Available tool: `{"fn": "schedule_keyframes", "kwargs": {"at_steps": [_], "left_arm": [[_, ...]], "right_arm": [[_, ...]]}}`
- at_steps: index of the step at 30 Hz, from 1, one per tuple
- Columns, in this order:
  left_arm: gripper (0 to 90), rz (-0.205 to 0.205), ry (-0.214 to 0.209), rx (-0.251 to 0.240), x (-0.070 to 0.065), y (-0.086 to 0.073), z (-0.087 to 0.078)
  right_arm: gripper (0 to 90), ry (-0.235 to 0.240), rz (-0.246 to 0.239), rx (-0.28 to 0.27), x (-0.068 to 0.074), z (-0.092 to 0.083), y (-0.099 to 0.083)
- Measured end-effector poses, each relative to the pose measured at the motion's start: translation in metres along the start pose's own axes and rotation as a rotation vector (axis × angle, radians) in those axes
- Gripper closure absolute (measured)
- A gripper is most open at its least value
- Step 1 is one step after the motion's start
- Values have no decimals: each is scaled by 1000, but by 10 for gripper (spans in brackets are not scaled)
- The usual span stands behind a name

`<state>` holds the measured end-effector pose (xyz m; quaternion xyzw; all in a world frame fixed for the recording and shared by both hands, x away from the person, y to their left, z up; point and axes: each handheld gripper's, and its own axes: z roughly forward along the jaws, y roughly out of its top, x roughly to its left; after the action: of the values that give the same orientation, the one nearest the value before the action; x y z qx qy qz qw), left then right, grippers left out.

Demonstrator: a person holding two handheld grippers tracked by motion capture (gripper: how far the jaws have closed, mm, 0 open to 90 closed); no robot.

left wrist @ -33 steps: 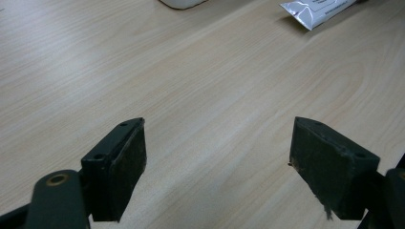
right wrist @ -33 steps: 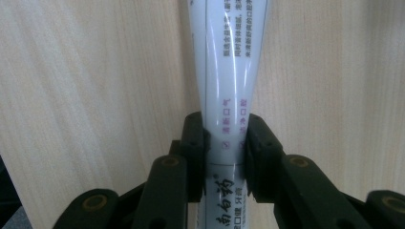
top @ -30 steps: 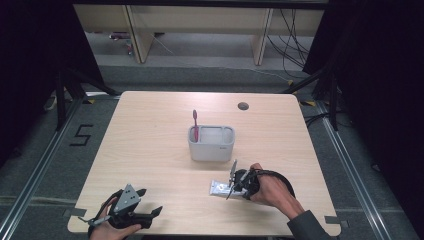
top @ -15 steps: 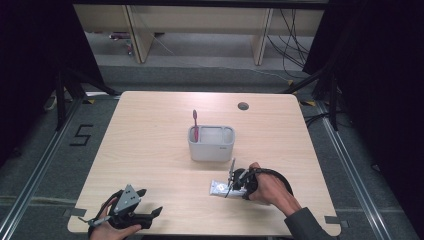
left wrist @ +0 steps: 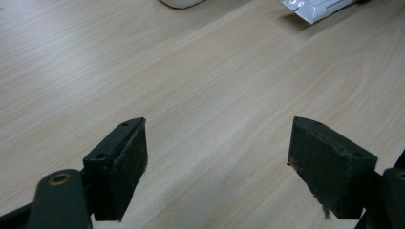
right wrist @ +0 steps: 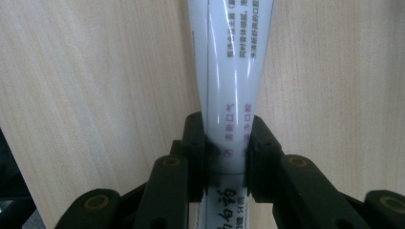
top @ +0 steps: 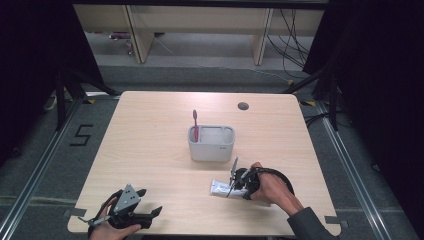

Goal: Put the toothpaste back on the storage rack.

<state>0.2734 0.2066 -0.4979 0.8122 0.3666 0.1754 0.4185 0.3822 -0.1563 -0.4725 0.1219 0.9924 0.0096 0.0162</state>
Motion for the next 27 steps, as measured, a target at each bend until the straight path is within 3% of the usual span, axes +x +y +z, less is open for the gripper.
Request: {"fn": "schedule_keyframes", "kwargs": {"at_steps": [4, 6, 7, 8, 9, 11, 12, 13, 14, 15, 18, 22, 23, 24, 27], "left_arm": [[204, 28, -1, 30, 2, 1, -2], [204, 26, 4, 32, 1, 1, -2], [204, -3, 3, 8, 0, 0, 0], [204, -6, 3, 7, 0, 0, 0], [204, -6, 1, 5, 0, 0, 0], [204, -6, 1, 4, 0, 0, 0], [204, -7, 3, 3, 0, 0, 0], [204, 3, 1, 11, 1, 0, -1], [204, 3, 3, 12, 1, 0, 0], [204, 25, 0, 31, 3, 0, -2], [204, 21, 1, 28, 3, 0, -1], [204, 20, 2, 28, 3, 0, -1], [204, 20, 2, 29, 3, 0, -1], [204, 20, 2, 30, 3, 0, -1], [204, 21, 1, 30, 3, 0, -1]], "right_arm": [[739, -3, 16, -37, 0, -5, -5], [740, -7, 46, -70, 0, -11, -7], [740, -8, 45, -95, -1, -14, -9], [740, -15, 20, -112, -2, -15, -9], [740, -8, 41, -123, -2, -18, -10], [741, -20, 31, -153, -3, -22, -12], [741, -17, 65, -162, -2, -24, -13], [741, -22, 42, -198, -3, -25, -13], [742, 0, 78, -221, -1, -27, -14], [742, 0, 83, -233, -2, -29, -15], [742, -7, 65, -306, -5, -34, -17], [743, -11, 114, -397, -6, -41, -22], [743, -2, 121, -420, -6, -43, -23], [743, -23, 105, -454, -8, -44, -23], [743, -29, 131, -524, -10, -48, -25]]}}
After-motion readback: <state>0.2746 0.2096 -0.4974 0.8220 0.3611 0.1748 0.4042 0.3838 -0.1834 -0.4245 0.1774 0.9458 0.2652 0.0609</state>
